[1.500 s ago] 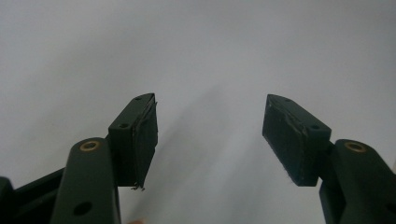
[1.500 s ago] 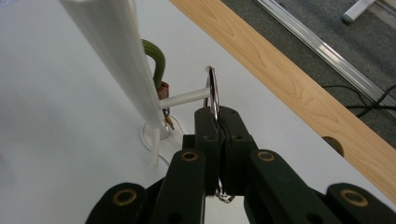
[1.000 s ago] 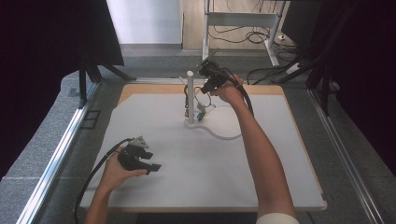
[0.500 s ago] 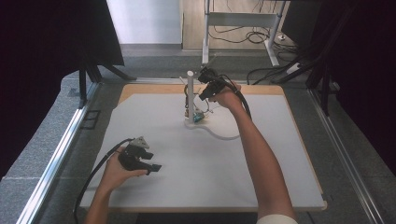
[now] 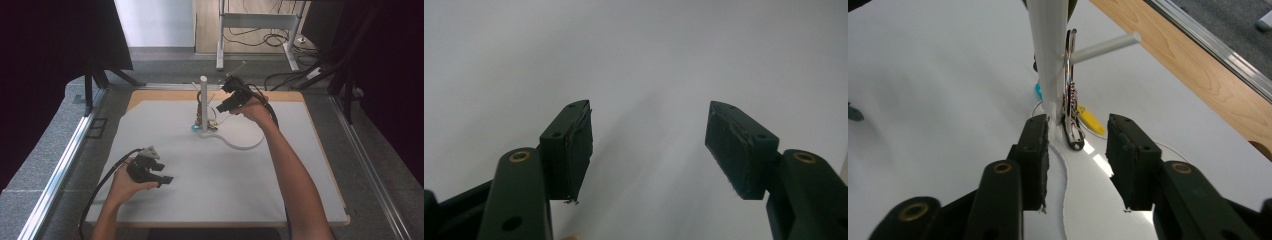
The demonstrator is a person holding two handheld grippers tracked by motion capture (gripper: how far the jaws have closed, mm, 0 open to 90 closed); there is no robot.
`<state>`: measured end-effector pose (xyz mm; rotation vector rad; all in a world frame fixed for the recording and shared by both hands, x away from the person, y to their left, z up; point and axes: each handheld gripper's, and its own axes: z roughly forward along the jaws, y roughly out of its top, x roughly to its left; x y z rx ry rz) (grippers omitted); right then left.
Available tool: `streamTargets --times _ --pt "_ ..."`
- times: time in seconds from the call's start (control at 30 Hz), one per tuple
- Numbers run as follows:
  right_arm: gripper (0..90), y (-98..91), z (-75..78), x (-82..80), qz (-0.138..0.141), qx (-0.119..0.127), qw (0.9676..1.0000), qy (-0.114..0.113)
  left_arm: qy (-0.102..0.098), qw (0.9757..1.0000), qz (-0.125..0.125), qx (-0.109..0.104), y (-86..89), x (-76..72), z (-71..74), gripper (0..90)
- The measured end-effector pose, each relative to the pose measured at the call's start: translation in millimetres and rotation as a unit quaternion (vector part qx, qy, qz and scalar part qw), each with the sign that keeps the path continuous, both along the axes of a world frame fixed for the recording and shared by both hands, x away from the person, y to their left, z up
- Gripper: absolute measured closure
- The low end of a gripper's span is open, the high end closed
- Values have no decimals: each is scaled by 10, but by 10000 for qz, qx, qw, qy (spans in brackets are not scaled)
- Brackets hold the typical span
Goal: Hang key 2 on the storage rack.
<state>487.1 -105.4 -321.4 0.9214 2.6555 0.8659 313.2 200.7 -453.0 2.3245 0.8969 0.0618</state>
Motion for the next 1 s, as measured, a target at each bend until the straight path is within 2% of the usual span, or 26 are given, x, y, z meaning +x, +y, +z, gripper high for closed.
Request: streamTargets --times 0.03,0.23,0.53,0.7,0.87,1.0 --pt "587 -29 -5 -24 11 22 10000 -15 -7 10000 38 -58 -7 -6 2 363" --pt "531 -283 -59 -237 42 198 9998 -86 -53 10000 -9 -21 6 -5 29 363" --pt "513 -597 -244 -561 32 515 9985 -200 -131 9999 24 -49 42 -2 66 363" --pt "511 -813 -424 -821 8 759 9969 -229 -155 9999 -8 -63 47 -25 85 362" --pt "500 -1057 -682 -1061 -114 932 9953 -238 -181 9998 4 -40 54 -34 94 362" --pt "498 -1274 -948 -1238 -274 1031 9938 -298 -174 9998 46 -22 56 -32 91 360"
